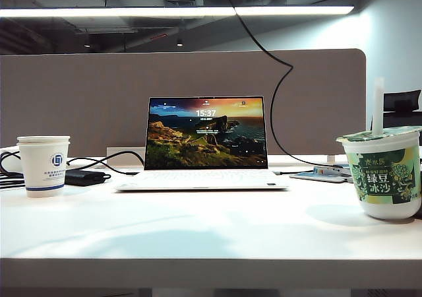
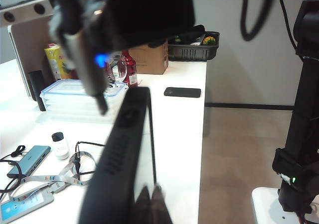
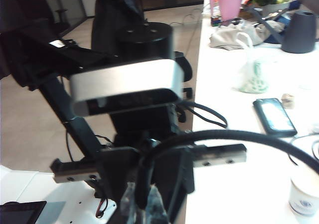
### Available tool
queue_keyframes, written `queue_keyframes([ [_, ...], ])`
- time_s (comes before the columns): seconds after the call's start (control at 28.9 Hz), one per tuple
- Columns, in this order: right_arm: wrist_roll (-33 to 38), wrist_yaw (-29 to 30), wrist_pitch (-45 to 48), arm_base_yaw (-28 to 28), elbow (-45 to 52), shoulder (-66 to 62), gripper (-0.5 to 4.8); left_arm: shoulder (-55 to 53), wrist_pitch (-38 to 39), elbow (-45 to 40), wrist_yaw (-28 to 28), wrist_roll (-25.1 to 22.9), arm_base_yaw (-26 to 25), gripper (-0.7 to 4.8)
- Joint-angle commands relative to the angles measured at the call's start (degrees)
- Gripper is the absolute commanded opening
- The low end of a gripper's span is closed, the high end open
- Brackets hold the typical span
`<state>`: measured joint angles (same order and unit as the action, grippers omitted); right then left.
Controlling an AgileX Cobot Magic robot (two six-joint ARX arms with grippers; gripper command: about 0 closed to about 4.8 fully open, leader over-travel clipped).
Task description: Pick up the black phone, pick up the charger plug, insert the charger plug into the phone's charging port, and finally place the connected phone back on the desk.
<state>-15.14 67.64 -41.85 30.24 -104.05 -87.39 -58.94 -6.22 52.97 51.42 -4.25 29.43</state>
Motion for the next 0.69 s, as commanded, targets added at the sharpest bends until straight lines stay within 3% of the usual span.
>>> queue_keyframes([
  [0.03,-0.3,1.0,-0.6,-0.4,-0.3,0.5,-0.06,0.2,-1.6,0.5,0.5,0.2,-0.1,-0.07],
  [0.69,-0.4,3.0,-0.3,0.3,-0.4,0.5,-0.06,0.2,-1.6,0.5,0.3,0.2,-0.1,-0.07],
])
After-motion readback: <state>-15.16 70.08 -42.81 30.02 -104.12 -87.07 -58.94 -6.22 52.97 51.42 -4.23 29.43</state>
